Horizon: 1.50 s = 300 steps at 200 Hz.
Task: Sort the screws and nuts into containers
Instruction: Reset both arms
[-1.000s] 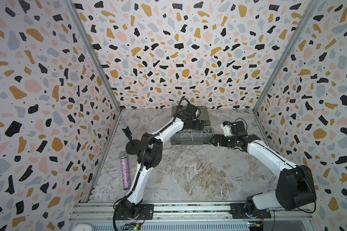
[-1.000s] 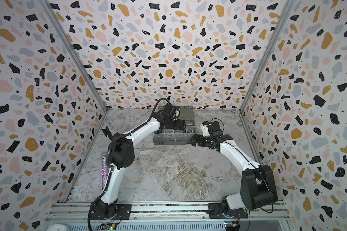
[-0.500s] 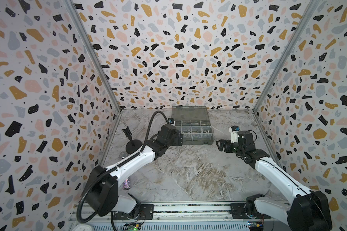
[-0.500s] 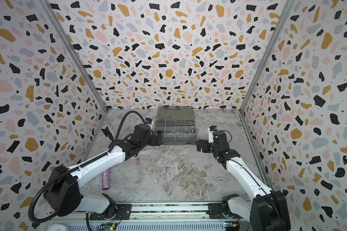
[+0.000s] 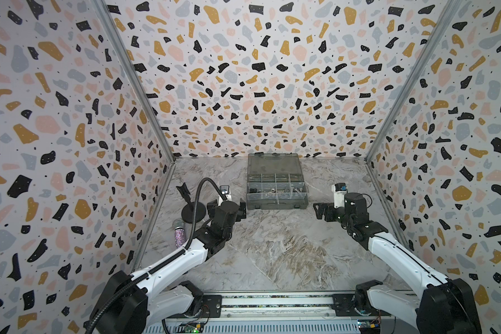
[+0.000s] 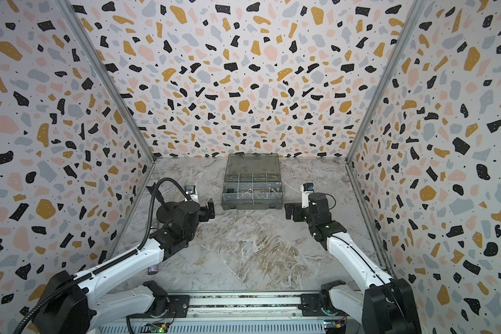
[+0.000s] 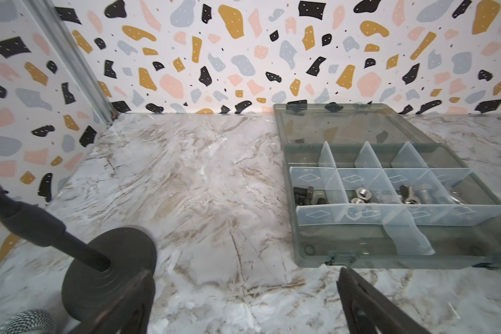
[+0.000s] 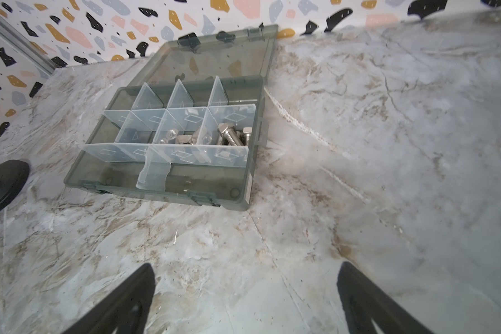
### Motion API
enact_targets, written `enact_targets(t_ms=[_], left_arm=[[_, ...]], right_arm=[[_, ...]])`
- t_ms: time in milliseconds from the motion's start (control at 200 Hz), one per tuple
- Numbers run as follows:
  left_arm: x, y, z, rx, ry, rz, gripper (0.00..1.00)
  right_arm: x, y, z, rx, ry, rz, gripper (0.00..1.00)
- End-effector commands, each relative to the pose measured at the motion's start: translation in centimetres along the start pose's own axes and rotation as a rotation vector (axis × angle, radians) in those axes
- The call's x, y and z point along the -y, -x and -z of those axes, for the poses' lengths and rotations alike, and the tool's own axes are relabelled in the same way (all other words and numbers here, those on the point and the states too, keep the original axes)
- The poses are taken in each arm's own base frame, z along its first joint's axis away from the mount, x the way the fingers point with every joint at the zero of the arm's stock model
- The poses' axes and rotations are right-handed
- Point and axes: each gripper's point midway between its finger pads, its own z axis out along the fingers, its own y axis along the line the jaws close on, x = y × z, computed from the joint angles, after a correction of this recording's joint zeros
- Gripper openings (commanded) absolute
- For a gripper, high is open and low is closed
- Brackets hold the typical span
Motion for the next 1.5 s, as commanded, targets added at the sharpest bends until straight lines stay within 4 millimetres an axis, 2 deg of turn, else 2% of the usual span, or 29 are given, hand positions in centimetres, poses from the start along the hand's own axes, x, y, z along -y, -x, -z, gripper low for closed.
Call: enact_targets(t_ms=[0,120,240,476,566,651,741,786,876,1051,1156,1272,1497], left_arm=[[-2.4,2.2,0.5,0.164,0.121,0.020,1.00],[-5.0,1.8,0.7,0.194,0.273,-0.027,1.00],[-6.8,1.5,0.3,0.220,0.341,-0.039,1.00],[-12.4,-0.2,-2.3,0.192,0.444,0.024,1.00],[-14.2,-1.0,-3.2,0.182,0.498,0.021,1.00],[-15.3,-1.9,-4.6,0.121,0.529,0.003,1.00],[-14.8,-2.0,-5.2,0.107,0.503,-0.024,1.00],[-15.2,-2.3,-5.0,0.115,0.524,-0.025,1.00],[-16.5,-2.8,-4.3,0.133,0.585,-0.002,1.00],[-18.1,-2.7,-2.4,0.202,0.665,0.030,1.00],[-18.2,-3.2,-1.8,0.265,0.625,0.046,1.00],[-17.8,-3.2,-2.2,0.258,0.598,0.032,1.00],[-18.8,-3.3,-1.9,0.246,0.679,0.063,1.00]], right_arm=[[0.3,2.3,0.8,0.159,-0.017,0.085,0.99],[1.3,2.3,0.1,0.166,-0.076,0.119,0.99],[2.6,2.2,-1.2,0.164,-0.140,0.136,0.99],[4.6,2.1,-4.2,0.185,-0.227,0.201,0.99],[4.9,2.9,-5.2,0.204,-0.234,0.218,0.99],[5.6,3.7,-5.2,0.246,-0.241,0.213,0.99],[6.6,4.0,-4.8,0.288,-0.250,0.199,0.99],[7.0,4.2,-4.4,0.312,-0.248,0.192,0.99],[8.1,4.7,-3.6,0.353,-0.259,0.168,0.99],[9.5,4.9,-3.1,0.372,-0.262,0.134,0.99],[9.8,5.1,-2.4,0.400,-0.265,0.129,0.99],[10.3,4.7,-1.8,0.404,-0.277,0.125,0.99],[10.4,3.1,-0.3,0.405,-0.300,0.131,0.99]])
